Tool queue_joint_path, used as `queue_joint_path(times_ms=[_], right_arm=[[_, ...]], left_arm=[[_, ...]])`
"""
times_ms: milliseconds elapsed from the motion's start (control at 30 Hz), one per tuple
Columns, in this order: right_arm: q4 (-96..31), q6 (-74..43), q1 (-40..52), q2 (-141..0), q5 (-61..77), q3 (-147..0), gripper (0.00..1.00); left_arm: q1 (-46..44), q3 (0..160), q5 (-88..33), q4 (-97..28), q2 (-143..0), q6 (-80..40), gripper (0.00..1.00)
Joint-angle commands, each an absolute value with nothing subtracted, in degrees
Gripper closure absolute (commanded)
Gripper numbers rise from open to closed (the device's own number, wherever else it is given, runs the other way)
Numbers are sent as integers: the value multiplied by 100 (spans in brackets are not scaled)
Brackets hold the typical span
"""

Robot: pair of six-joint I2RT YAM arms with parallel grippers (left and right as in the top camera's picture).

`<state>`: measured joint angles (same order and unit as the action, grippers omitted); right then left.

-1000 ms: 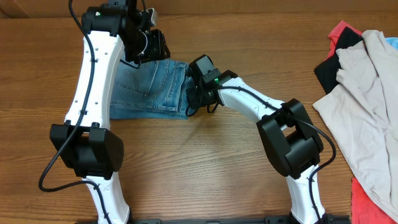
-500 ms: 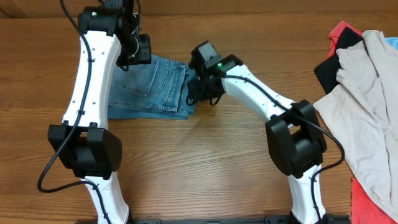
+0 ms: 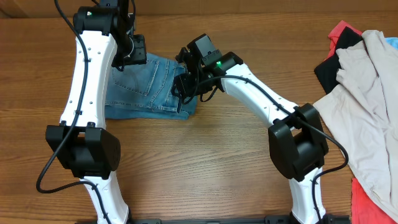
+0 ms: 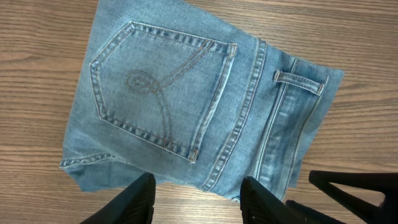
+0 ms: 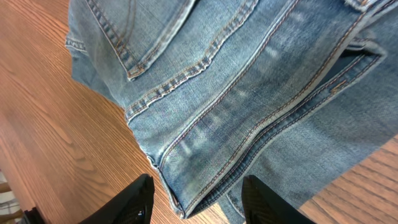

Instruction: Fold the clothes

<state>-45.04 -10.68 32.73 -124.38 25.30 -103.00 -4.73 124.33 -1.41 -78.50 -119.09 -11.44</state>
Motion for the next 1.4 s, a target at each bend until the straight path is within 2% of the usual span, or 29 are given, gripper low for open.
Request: queue_joint_path(times_ms=[0, 200, 333, 367, 500, 767, 1167, 1367], right_arm=[[-4462, -1076, 3339, -12752, 2663, -10280, 50], [-4311, -1330, 3343, -13198, 2687, -10280, 50], [-4071, -1328, 3343, -13279, 2932, -10280, 54], [-3990, -1328, 3343, -13277, 2978, -10283, 60], [-3854, -1328, 3332, -13233, 3192, -10405, 96], [-4171, -1308, 3332, -12829, 3052, -10947, 96], [-5369, -1149, 3326, -12481, 2460, -12116, 96], [-6217, -1608, 3299, -12486, 687, -12416, 96]], left_arm=[[-451, 12573, -64, -7887, -11657, -1031, 52], [-451, 12573, -64, -7894, -11657, -1031, 52], [-451, 12573, -64, -7889, -11657, -1031, 51], [-451, 12573, -64, -7889, -11657, -1031, 51], [-451, 12573, -64, -7894, -11657, -1031, 51], [-451, 12573, -64, -7894, -11657, -1031, 51], [-451, 12573, -64, -7889, -11657, -1031, 50], [-449, 12573, -38, -7889, -11657, -1028, 50]])
